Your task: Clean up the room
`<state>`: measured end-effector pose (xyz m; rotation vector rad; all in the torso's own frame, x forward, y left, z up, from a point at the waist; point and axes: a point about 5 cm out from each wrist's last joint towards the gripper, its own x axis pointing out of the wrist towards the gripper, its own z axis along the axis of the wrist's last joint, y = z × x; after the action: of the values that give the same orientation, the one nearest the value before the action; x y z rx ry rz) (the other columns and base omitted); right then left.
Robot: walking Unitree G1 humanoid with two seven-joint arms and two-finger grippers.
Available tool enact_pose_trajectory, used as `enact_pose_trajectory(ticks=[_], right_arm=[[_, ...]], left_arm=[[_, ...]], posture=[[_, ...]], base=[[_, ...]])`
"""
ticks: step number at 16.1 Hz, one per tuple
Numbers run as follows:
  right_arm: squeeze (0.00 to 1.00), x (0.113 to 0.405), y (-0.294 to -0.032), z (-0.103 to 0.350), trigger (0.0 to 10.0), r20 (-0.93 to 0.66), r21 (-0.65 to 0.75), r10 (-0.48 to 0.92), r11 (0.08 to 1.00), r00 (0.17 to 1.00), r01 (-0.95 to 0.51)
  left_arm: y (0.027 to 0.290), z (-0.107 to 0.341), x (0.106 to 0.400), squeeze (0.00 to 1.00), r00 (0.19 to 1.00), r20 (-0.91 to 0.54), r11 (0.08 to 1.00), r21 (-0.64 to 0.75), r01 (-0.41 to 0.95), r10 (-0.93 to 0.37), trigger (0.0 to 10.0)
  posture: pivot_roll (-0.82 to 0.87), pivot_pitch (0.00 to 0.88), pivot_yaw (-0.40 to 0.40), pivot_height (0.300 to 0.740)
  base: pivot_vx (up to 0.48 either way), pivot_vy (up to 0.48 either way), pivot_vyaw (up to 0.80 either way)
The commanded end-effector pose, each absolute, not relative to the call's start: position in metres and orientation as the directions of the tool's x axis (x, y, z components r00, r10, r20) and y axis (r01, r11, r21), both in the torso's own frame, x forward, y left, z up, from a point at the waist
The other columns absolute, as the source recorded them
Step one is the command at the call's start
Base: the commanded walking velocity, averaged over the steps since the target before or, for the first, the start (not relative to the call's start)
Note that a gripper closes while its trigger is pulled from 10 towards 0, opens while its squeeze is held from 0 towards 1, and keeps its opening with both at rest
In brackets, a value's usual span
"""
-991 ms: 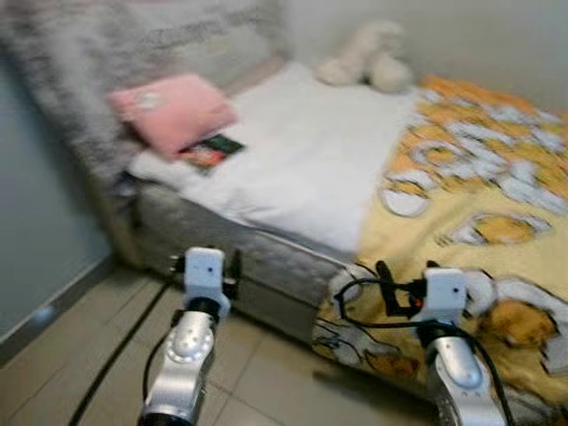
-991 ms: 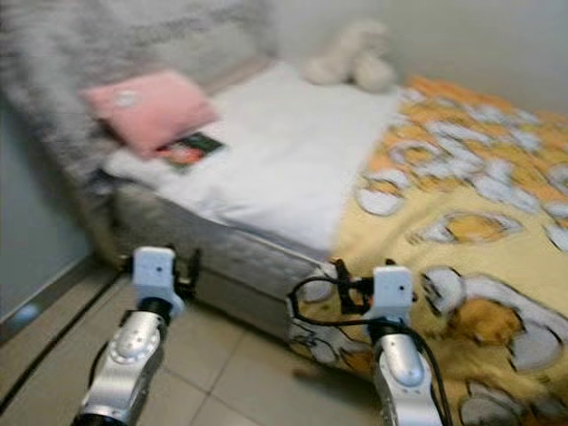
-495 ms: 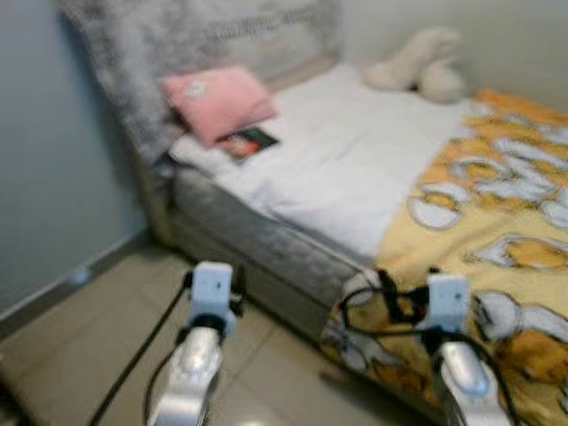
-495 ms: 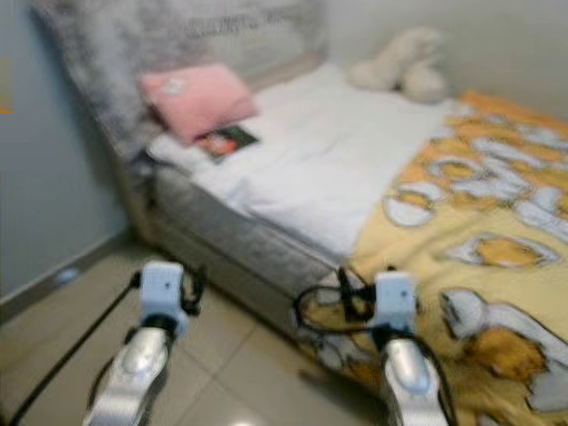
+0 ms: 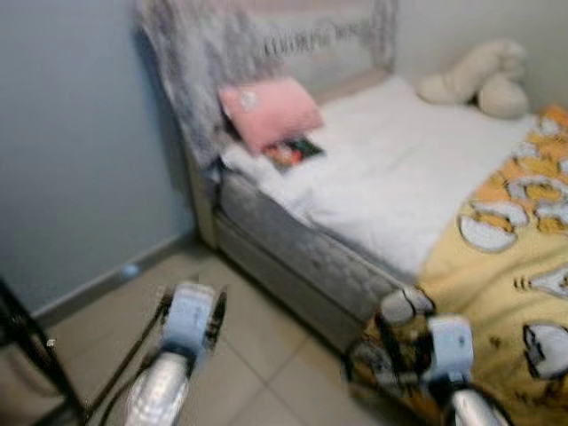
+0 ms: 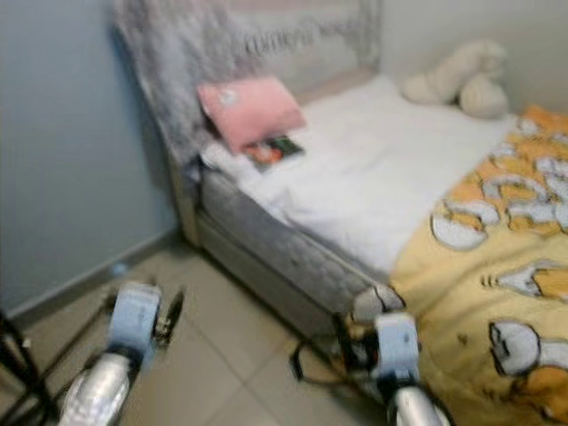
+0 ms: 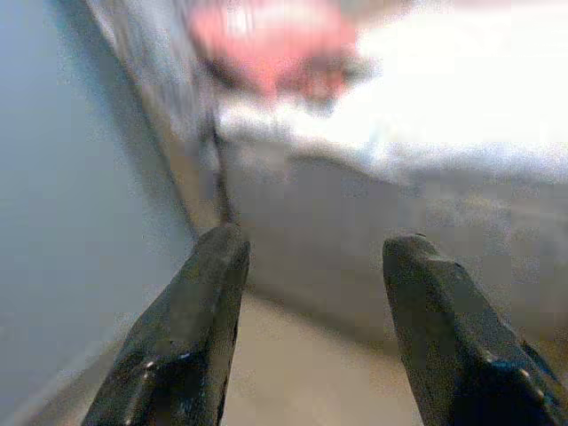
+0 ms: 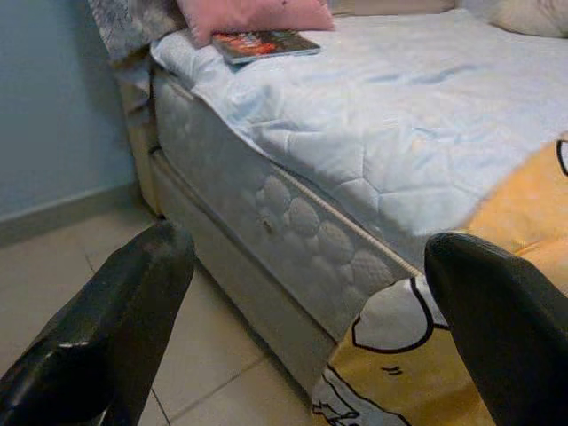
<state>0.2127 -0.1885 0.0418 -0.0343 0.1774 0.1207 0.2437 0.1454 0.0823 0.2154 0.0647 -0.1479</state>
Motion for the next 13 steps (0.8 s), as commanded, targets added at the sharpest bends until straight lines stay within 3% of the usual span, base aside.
enact_pose_trajectory(ticks=[1, 5, 8, 13], right_arm=[[0.1, 0.215, -0.187, 0.043, 10.0, -0.181, 0.006, 0.114, 0.993, 0.977, -0.115], [0.11, 0.224, -0.177, 0.049, 10.0, -0.158, 0.0, 0.173, 0.985, 0.972, -0.175], [0.11, 0.23, -0.175, 0.052, 10.0, -0.153, -0.021, 0.192, 0.98, 0.969, -0.197], [0.12, 0.243, -0.162, 0.053, 10.0, -0.143, 0.004, 0.209, 0.978, 0.967, -0.21]], left_arm=[[0.138, 0.083, 0.241, 0.0, 0.984, -0.095, 0.966, 0.197, 0.167, -0.151, 10.0], [0.142, 0.079, 0.246, 0.0, 0.987, -0.12, 0.977, 0.171, 0.124, -0.105, 10.0], [0.14, 0.08, 0.255, 0.0, 0.991, -0.129, 0.984, 0.171, 0.053, -0.031, 10.0], [0.14, 0.075, 0.26, 0.0, 0.989, -0.149, 0.983, 0.177, 0.048, -0.022, 10.0]], posture=[[0.05, 0.0, -0.024, 0.74], [0.06, 0.0, -0.032, 0.74], [0.06, 0.0, -0.049, 0.74], [0.05, 0.0, -0.054, 0.74]], base=[[0.0, 0.0, 0.58], [0.0, 0.0, 0.59], [0.48, 0.0, 0.64], [0.48, 0.0, 0.56]])
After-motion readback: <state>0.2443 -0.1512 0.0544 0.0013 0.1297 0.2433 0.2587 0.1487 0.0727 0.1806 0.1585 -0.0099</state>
